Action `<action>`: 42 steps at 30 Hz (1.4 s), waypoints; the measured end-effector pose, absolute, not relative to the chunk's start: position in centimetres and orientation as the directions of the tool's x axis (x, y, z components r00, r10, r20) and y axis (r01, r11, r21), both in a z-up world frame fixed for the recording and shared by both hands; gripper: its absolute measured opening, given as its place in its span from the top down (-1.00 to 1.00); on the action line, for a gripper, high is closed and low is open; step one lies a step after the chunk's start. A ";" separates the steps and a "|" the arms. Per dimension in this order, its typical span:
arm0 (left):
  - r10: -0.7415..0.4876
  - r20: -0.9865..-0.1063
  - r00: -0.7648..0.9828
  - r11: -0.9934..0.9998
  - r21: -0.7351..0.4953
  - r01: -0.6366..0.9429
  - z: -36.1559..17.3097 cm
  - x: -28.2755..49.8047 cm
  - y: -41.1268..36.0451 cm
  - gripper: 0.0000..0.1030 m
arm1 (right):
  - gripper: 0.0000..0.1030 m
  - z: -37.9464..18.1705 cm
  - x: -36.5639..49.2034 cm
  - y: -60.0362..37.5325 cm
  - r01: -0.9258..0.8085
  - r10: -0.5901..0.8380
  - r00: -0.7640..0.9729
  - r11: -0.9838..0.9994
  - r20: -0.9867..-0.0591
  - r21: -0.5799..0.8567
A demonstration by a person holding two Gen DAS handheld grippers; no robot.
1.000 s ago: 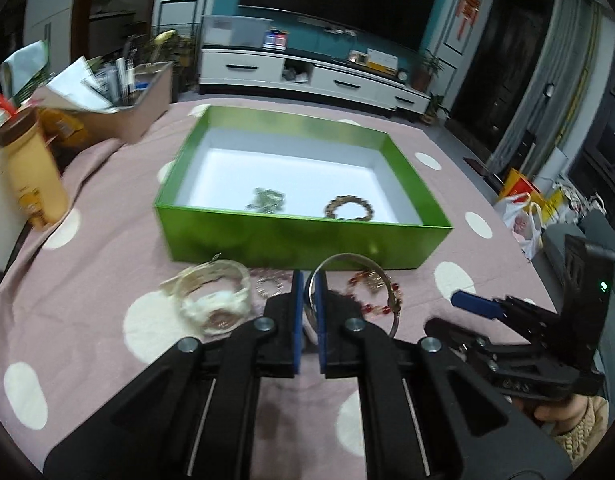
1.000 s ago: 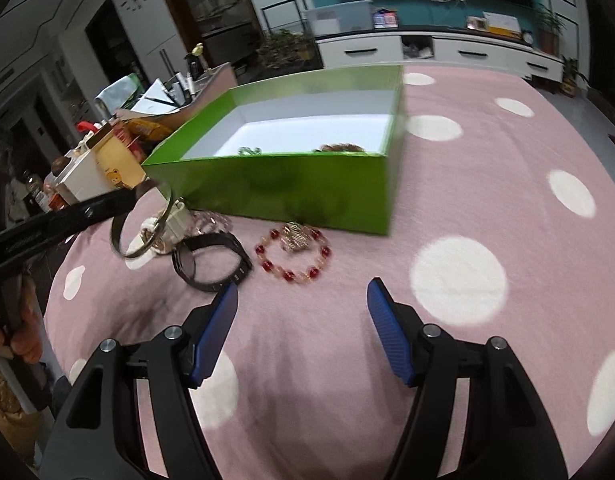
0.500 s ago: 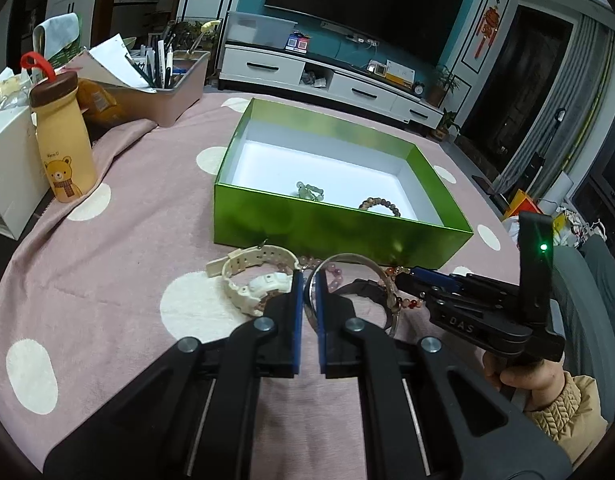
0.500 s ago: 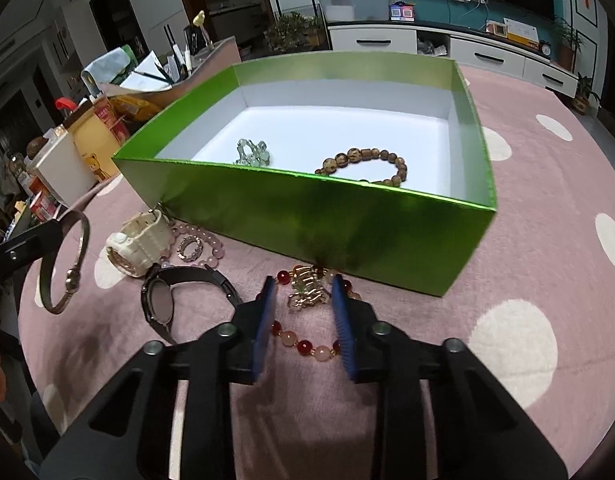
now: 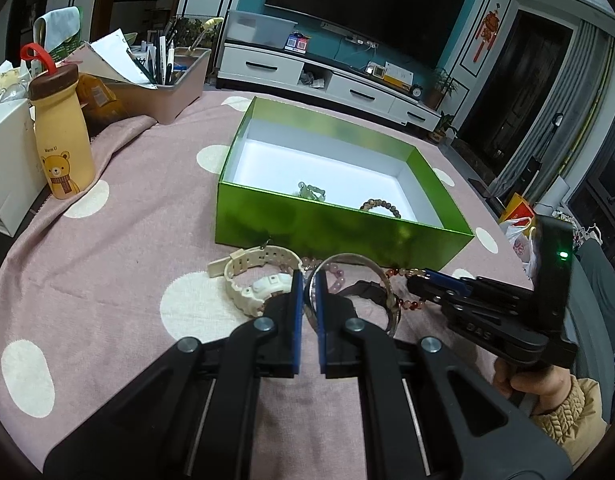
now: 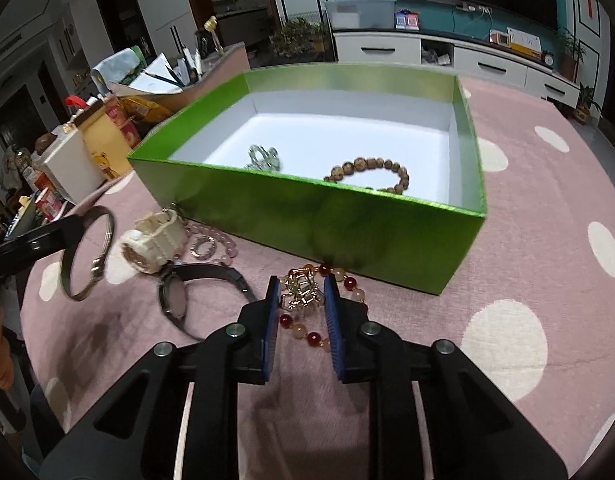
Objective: Organize jewelry
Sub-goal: 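Carry the bangle into the green box with the left tool while the right tool places the charm there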
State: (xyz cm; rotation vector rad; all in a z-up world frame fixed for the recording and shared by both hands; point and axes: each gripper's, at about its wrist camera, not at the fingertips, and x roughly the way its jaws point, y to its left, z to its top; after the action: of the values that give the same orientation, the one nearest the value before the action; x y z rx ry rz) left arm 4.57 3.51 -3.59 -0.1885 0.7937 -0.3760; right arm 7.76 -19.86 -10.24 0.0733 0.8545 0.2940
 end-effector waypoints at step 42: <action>-0.270 -0.674 0.687 0.958 -0.114 0.264 0.2 18.0 -3.0 0.89 | 0.64 -3.2 13.7 -21.6 -0.179 0.277 0.750 0.959 -0.601 0.219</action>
State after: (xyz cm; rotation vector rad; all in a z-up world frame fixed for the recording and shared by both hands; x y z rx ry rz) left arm 18.00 -2.97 0.21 -0.0085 0.7560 -0.2987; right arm 13.66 -21.61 -3.18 0.1515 0.6794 0.2500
